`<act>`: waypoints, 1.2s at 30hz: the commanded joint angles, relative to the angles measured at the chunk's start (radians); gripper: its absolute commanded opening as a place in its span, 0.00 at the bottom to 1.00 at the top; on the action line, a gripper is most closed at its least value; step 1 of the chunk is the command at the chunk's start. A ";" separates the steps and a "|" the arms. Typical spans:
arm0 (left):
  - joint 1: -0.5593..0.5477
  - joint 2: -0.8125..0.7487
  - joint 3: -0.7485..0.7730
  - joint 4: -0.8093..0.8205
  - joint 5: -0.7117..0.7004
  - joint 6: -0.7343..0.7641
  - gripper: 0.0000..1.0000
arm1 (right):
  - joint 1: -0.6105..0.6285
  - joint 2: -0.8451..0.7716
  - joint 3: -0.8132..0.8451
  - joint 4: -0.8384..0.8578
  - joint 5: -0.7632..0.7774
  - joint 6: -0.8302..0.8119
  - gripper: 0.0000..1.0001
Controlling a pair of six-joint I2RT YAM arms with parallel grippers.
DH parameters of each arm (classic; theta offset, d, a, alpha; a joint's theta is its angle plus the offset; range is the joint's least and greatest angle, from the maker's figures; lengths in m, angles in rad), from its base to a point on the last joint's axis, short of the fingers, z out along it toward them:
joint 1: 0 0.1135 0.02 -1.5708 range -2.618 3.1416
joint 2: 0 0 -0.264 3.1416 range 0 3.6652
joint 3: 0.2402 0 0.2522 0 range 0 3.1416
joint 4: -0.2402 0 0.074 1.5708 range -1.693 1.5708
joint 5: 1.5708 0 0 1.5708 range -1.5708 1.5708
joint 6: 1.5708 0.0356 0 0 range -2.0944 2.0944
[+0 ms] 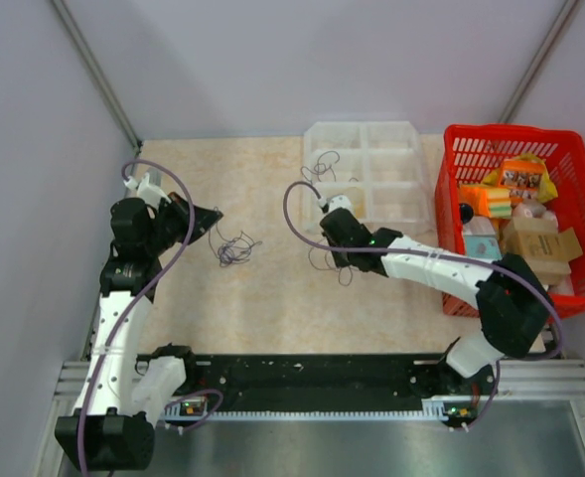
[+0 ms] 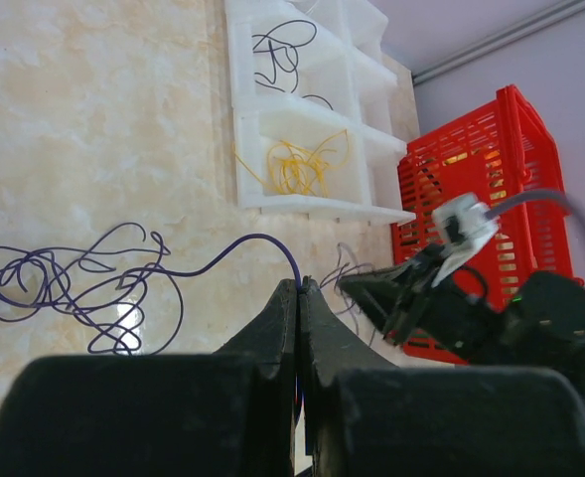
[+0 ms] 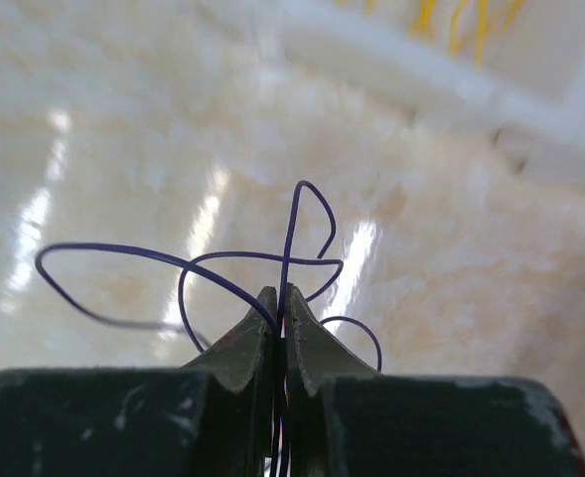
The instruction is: Untangle the cables
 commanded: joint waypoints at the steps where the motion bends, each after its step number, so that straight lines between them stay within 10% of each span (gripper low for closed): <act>1: -0.002 -0.018 0.003 0.033 0.029 -0.004 0.00 | -0.019 -0.080 0.228 0.101 0.102 -0.114 0.00; 15: -0.007 -0.055 -0.037 0.060 0.064 -0.024 0.00 | -0.284 0.454 0.906 0.173 -0.005 -0.309 0.00; 36: -0.013 -0.024 0.106 0.025 0.142 -0.035 0.00 | -0.398 0.801 1.078 0.109 -0.025 -0.300 0.00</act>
